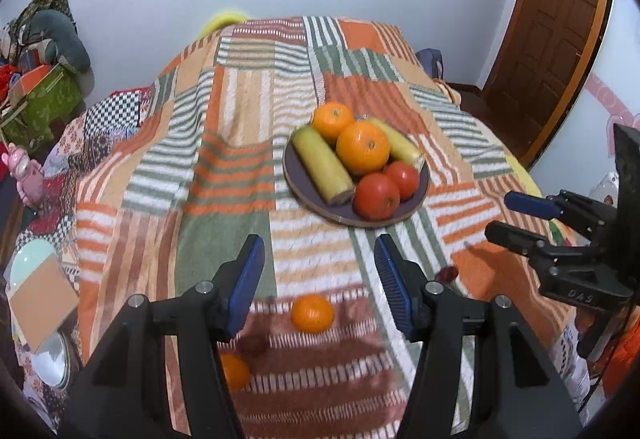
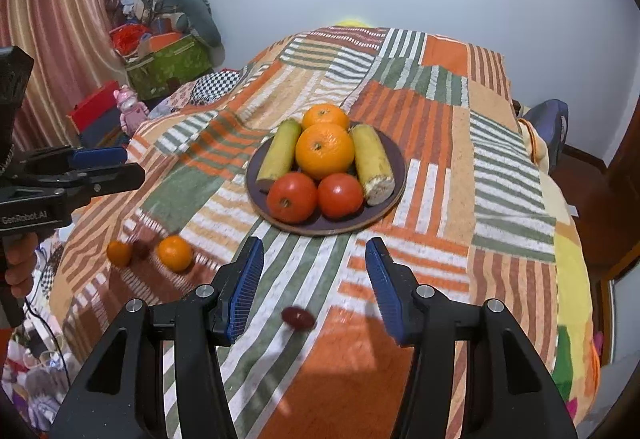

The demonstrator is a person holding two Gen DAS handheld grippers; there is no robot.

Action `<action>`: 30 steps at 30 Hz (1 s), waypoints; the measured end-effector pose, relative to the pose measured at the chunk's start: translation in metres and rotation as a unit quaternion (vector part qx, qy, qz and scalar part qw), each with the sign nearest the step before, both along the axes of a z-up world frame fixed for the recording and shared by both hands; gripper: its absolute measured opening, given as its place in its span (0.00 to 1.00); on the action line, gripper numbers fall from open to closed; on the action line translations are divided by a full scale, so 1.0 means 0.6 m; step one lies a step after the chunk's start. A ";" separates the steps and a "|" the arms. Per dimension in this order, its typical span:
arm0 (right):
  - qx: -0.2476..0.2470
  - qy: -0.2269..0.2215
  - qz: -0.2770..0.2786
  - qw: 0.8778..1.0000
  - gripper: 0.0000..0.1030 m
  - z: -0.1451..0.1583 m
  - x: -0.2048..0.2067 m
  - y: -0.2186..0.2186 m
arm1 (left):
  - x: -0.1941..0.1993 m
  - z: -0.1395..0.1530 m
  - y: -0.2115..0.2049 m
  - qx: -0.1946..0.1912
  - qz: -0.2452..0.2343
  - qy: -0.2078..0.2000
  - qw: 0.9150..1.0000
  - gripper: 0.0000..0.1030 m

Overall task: Organize fruits
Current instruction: 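Grasp a tangerine with the left gripper while the right gripper grasps the dark red date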

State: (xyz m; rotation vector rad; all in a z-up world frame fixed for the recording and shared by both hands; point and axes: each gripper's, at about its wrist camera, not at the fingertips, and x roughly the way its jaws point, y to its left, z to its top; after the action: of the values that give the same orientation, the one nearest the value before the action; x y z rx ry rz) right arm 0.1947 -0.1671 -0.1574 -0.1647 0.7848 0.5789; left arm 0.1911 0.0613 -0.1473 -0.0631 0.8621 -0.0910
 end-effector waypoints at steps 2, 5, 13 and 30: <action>-0.002 0.006 0.001 1.000 0.48 -0.009 -0.011 0.001 | -0.009 -0.017 -0.002 0.001 -0.001 0.010 1.000 0.55; -0.006 0.020 0.002 1.000 0.48 -0.025 -0.018 0.003 | -0.019 -0.046 -0.004 -0.005 -0.003 0.030 1.000 0.55; -0.026 0.060 0.004 0.998 0.48 -0.081 -0.026 0.009 | -0.019 -0.110 -0.008 -0.009 -0.007 0.069 0.998 0.55; -0.031 0.091 0.009 0.995 0.23 -0.123 -0.005 0.021 | 0.008 -0.162 -0.010 0.001 -0.002 0.083 0.997 0.36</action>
State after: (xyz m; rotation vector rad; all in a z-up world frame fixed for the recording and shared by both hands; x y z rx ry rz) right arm 0.1915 -0.1545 -0.2312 -0.1782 0.9794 0.5915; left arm 0.1957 0.0550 -0.2447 -0.0677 1.0275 -0.0892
